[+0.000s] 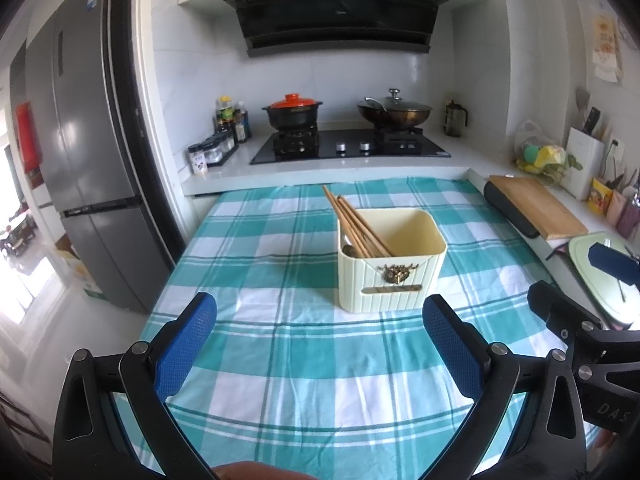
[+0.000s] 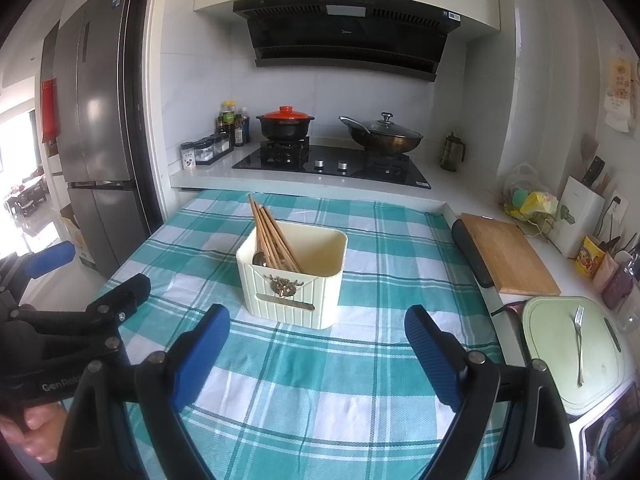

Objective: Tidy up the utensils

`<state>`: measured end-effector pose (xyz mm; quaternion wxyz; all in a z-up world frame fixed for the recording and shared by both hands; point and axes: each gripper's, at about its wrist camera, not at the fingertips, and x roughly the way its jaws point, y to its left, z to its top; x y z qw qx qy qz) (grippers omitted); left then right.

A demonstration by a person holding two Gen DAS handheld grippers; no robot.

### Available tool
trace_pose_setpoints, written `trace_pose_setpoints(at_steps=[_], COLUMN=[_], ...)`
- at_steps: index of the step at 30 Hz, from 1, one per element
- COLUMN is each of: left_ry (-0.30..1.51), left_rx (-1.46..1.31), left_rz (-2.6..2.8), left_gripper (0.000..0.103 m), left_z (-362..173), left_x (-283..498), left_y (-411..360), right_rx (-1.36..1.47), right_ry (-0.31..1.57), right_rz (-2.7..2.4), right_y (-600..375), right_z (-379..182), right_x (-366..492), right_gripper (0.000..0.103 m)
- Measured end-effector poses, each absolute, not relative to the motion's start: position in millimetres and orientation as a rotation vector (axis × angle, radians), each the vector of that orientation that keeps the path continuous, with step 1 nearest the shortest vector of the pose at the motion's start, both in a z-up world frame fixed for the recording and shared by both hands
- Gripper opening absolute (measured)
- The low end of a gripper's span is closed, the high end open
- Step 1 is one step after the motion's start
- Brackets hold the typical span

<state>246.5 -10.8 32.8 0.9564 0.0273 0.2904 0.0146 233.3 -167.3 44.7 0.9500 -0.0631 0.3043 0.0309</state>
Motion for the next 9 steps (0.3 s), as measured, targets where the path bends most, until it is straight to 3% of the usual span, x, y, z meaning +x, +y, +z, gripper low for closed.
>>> trace_pose_setpoints(at_steps=[9], left_ry=[0.560], left_rx=[0.044], left_rz=[0.009], left_gripper=[0.102], left_z=[33.6], left_x=[237.6], left_y=[-6.9], right_rx=[-0.129], right_ry=[0.631], right_rz=[0.050], right_y=[-170.3], right_z=[40.0], right_x=[234.3], right_gripper=[0.091])
